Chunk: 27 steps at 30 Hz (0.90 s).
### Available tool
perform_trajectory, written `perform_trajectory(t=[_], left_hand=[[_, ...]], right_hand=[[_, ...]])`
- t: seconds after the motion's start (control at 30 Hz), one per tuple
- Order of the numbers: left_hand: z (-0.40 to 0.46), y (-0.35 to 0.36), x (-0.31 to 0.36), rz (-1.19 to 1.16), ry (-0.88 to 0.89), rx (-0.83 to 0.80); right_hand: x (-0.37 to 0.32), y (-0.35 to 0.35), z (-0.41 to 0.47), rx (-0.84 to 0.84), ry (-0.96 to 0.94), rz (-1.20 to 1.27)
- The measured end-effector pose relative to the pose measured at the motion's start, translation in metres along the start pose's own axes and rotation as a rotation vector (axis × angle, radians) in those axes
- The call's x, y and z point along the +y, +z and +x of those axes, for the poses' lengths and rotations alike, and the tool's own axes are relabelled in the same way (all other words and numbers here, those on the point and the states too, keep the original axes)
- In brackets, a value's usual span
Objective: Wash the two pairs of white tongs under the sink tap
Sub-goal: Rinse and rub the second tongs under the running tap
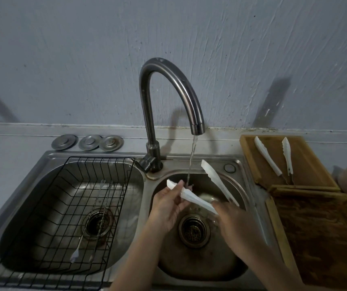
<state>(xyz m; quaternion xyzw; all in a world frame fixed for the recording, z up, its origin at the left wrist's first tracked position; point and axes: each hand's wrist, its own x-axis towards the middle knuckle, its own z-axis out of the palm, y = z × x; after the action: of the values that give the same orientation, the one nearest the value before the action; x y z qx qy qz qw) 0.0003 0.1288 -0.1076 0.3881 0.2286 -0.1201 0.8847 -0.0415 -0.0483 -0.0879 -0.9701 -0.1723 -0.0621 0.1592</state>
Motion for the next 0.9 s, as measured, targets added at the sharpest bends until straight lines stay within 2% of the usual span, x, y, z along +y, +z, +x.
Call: perform_trajectory(t=[0.13, 0.2, 0.27, 0.33, 0.47, 0.5, 0.6, 0.67, 0.77, 0.9], left_hand=[[0.006, 0.003, -0.002, -0.079, 0.003, 0.102], [0.01, 0.003, -0.003, -0.108, 0.029, 0.095], [0.011, 0.003, -0.003, -0.1, 0.058, 0.055], [0.012, 0.003, -0.003, -0.102, 0.082, -0.017], [0.018, -0.003, -0.004, -0.146, 0.089, -0.134], [0.021, -0.005, -0.004, -0.138, 0.084, -0.135], [0.028, -0.009, -0.009, -0.096, 0.06, -0.077], [0.032, -0.011, -0.014, 0.01, 0.065, -0.017], [0.036, -0.013, -0.018, 0.302, 0.125, 0.045], [0.044, -0.01, -0.019, 0.441, 0.178, 0.105]], right_hand=[[0.003, 0.0, 0.0, 0.166, -0.199, -0.118], [0.007, 0.004, -0.001, 0.248, -0.222, -0.103], [0.011, 0.007, 0.0, 0.251, -0.076, -0.072], [0.016, 0.007, 0.001, 0.19, 0.152, 0.059], [0.022, 0.009, 0.006, -0.139, 0.461, 0.711], [0.023, 0.012, 0.006, -0.164, 0.482, 0.719], [0.024, 0.02, 0.006, -0.131, 0.408, 0.475], [0.024, 0.022, 0.008, -0.112, 0.391, 0.383], [0.024, 0.025, 0.009, -0.132, 0.385, 0.334], [0.025, 0.028, 0.007, -0.136, 0.432, 0.358]])
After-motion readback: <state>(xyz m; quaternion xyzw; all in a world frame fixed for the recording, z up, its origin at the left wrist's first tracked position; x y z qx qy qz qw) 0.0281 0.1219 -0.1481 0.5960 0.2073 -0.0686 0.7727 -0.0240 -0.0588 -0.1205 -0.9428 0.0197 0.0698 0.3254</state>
